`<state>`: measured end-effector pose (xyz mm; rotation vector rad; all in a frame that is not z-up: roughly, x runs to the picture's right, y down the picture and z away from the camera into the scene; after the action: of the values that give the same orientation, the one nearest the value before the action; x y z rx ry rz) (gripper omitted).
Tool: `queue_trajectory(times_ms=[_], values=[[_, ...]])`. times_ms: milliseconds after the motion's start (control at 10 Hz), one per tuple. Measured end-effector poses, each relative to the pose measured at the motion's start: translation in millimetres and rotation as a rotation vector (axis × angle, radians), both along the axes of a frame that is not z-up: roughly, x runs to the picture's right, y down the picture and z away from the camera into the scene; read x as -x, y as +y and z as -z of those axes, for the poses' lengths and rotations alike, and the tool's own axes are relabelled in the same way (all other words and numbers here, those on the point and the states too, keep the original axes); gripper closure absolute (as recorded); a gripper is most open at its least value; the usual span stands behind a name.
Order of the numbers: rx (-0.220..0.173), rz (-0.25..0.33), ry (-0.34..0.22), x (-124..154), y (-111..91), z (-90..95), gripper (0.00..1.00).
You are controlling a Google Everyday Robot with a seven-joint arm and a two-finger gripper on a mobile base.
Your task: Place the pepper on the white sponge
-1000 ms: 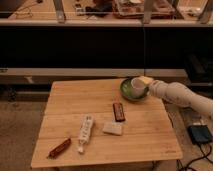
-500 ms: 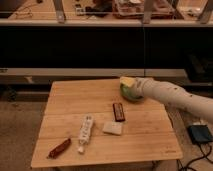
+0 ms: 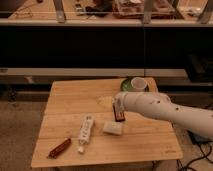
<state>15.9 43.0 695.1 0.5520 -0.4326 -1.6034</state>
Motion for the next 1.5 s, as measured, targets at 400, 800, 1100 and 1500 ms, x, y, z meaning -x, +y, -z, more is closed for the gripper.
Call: queue_trajectory(times_ms=[400, 800, 1100, 1500], values=[[-0.008, 0.053, -0.008, 10, -3, 4.2, 0.31], [-0.017, 0.458, -0.045, 105, 5, 48.6, 0.31], [0.062, 0.673, -0.035, 161, 20, 78.7, 0.31], [0.096, 0.698, -0.026, 166, 25, 81.1, 0.31]])
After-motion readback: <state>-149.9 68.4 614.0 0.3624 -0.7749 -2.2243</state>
